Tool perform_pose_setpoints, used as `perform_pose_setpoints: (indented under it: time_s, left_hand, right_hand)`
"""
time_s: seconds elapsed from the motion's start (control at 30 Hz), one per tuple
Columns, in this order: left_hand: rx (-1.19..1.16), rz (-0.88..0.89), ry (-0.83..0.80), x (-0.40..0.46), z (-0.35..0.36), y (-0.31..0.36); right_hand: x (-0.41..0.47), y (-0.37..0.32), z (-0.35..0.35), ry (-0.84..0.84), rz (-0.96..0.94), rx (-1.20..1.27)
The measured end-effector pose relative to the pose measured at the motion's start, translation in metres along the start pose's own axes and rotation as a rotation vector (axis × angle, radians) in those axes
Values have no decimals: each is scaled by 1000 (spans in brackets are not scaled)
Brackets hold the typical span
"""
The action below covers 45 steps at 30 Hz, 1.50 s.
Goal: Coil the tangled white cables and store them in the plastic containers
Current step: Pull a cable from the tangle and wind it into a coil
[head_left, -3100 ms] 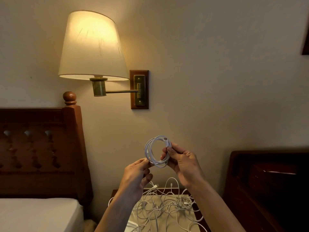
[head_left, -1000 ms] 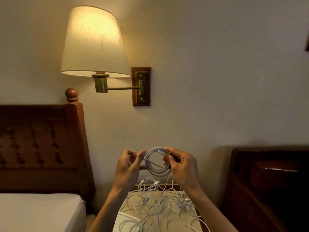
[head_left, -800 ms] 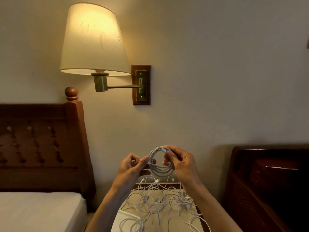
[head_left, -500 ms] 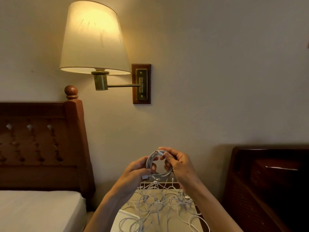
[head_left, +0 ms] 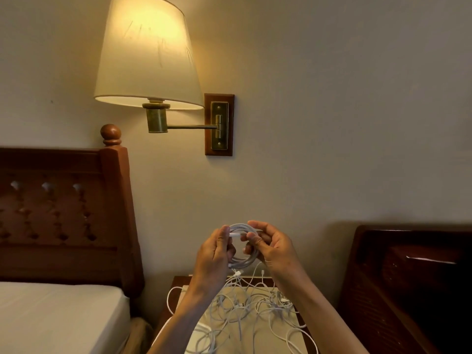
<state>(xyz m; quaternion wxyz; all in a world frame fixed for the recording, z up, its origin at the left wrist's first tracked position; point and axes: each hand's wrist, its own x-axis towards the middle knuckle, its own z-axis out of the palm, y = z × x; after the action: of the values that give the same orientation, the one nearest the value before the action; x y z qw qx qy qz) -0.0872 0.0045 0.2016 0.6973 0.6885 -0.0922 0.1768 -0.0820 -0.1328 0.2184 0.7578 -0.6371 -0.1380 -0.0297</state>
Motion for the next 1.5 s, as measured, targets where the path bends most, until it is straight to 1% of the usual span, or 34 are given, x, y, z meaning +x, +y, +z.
perform_pose_setpoints:
  time_s: [0.13, 0.23, 0.33, 0.37, 0.4, 0.5, 0.57, 0.63, 0.67, 0.73, 0.83, 1.03, 1.13, 1.23, 1.37, 1.43, 1.5]
  left_hand:
    - [38, -1, 81, 2, 0, -6]
    - [2, -42, 106, -2, 4, -10]
    - [-50, -71, 80, -3, 3, -14]
    - [-20, -38, 78, -4, 2, -14]
    - [58, 38, 97, -4, 0, -15]
    - [392, 392, 188, -5, -8, -18]
    - [557, 576, 211, -5, -13, -21]
    - [608, 668, 254, -5, -17, -20]
    - [619, 690, 270, -5, -18, -18]
    - [653, 707, 249, -3, -19, -13]
    - [603, 623, 172, 0, -20, -11]
    - [331, 421, 96, 0, -26, -12]
    - [172, 232, 3, 2, -29, -17]
    - [116, 13, -111, 6, -32, -20]
    - [-43, -261, -315, 3, -34, -19]
    - [-152, -352, -374, 1, -35, -17]
    - [-248, -397, -402, -1, -35, -17]
  right_hand:
    - [-9, 11, 3, 72, 55, 116]
    - [-12, 17, 7, 159, -1, 96]
    - [-9, 19, 8, 180, -29, 49]
    - [-8, 19, 7, 193, -29, 36]
    - [-7, 19, 6, 209, -32, 21]
    - [-6, 19, 4, 249, -56, -32]
    - [-6, 17, 3, 260, -83, -88]
    - [-6, 17, 3, 247, -118, -165]
    - [-6, 17, 3, 239, -132, -192]
    - [-6, 17, 3, 234, -161, -236]
    - [-4, 16, 0, 227, -204, -321]
    - [-6, 16, -4, 154, -269, -456]
    - [-5, 17, -7, 124, -266, -530]
    - [-2, 16, -9, 61, -168, -435]
    - [-4, 13, -15, 10, -90, -343]
    - [-5, 13, -18, -2, -77, -360]
    - [-6, 16, -21, 1, -66, -398]
